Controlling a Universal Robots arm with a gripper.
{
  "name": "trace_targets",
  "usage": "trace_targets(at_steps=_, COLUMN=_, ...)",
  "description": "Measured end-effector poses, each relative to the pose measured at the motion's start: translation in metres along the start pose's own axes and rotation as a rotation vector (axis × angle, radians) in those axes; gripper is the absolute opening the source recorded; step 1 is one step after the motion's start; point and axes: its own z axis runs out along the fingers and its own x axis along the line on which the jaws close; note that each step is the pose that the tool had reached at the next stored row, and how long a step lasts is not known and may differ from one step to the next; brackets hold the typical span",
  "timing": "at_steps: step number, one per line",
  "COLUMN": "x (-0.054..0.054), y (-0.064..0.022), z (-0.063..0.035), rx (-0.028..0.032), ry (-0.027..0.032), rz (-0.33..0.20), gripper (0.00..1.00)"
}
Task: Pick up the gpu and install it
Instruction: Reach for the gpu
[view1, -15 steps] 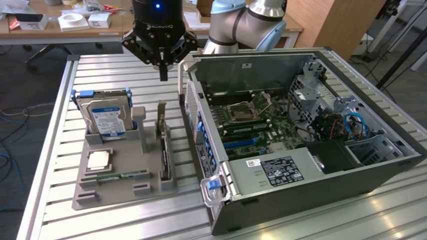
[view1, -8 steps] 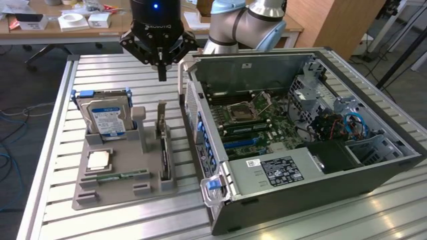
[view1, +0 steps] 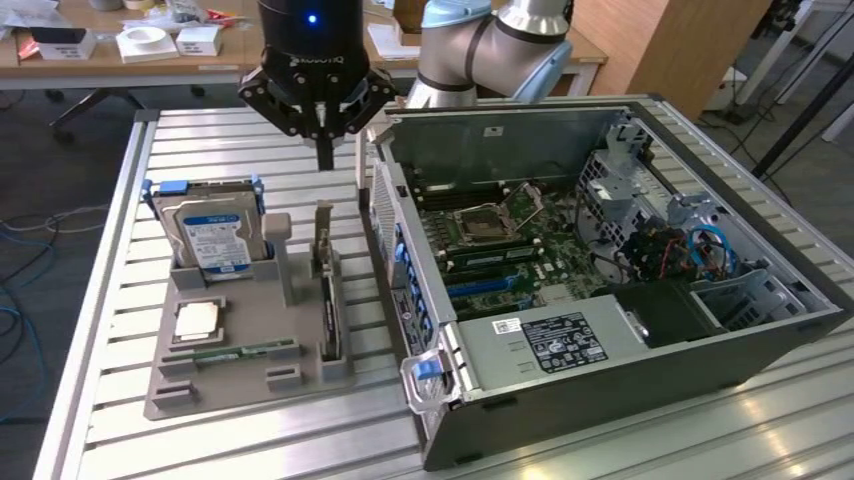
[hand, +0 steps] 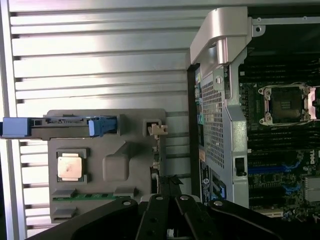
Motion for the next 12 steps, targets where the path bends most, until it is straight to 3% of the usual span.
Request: trace_targets(at_steps=12, x=0.001, y=-0.0231, z=-0.0010, rx=-0.0001, ry=0.0000, rz=0.000, gripper=0.10)
